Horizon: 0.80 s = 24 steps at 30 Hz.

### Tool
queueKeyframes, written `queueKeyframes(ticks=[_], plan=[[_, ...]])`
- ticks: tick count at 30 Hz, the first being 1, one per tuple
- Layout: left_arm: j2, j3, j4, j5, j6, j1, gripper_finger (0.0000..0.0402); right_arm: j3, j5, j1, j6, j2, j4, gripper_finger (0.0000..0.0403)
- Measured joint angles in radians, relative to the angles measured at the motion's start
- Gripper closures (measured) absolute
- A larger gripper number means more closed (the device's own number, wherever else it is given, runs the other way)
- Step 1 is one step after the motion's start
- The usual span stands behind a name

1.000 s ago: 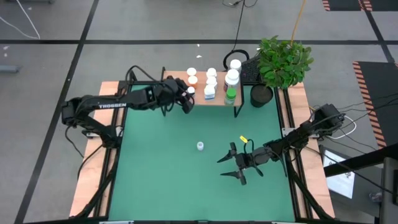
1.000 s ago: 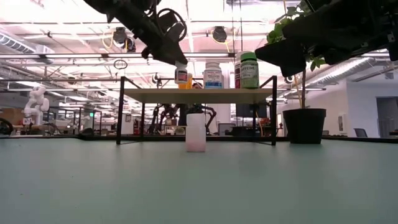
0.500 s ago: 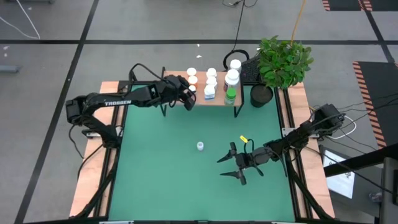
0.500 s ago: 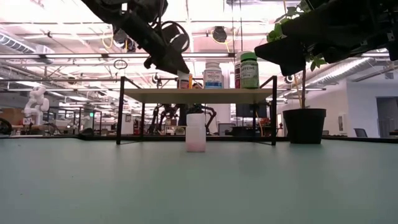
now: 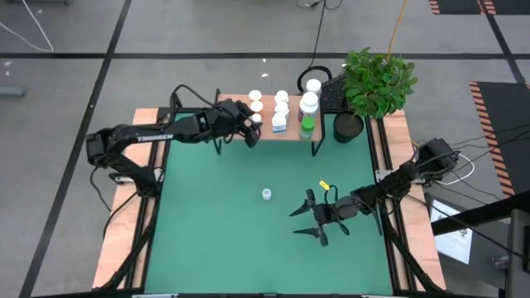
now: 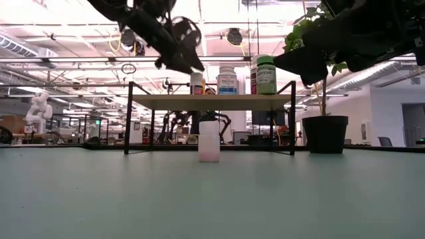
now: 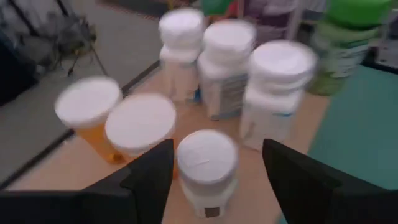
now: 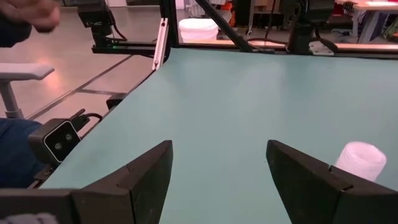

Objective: Pick and place medicine bottles onto shelf by color
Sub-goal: Put the small transparent pill bottle on the shelf

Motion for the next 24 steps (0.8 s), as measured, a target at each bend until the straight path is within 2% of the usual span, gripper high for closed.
queueKeyframes(ticks=[5,8,11,15,20,24], plan=[[-0.108,0.002,0.019,0.002,0.057,-0.035,0.013,0.0,0.0,0.0,0.003,0.0,-0.022,0.0149],[-0.168,0.002,-0.012,0.001,0.018,-0.077,0.0118,0.0,0.0,-0.001,0.002,0.0,-0.02,0.0149],[-0.194,0.002,-0.085,0.035,-0.006,-0.155,0.0116,0.0,0.0,-0.001,0.002,0.0,-0.022,0.0149],[-0.157,-0.016,-0.131,0.035,-0.029,-0.298,0.0123,0.0,0.0,-0.002,0.0,0.0,-0.019,0.0149],[-0.123,-0.157,0.07,-0.074,-0.041,-0.486,0.0127,0.0,0.0,0.0,0.01,0.0,-0.017,0.0149],[-0.094,-0.306,0.312,-0.111,-0.047,-0.573,0.0128,0.0,0.0,0.002,0.01,0.0,-0.008,0.0149]])
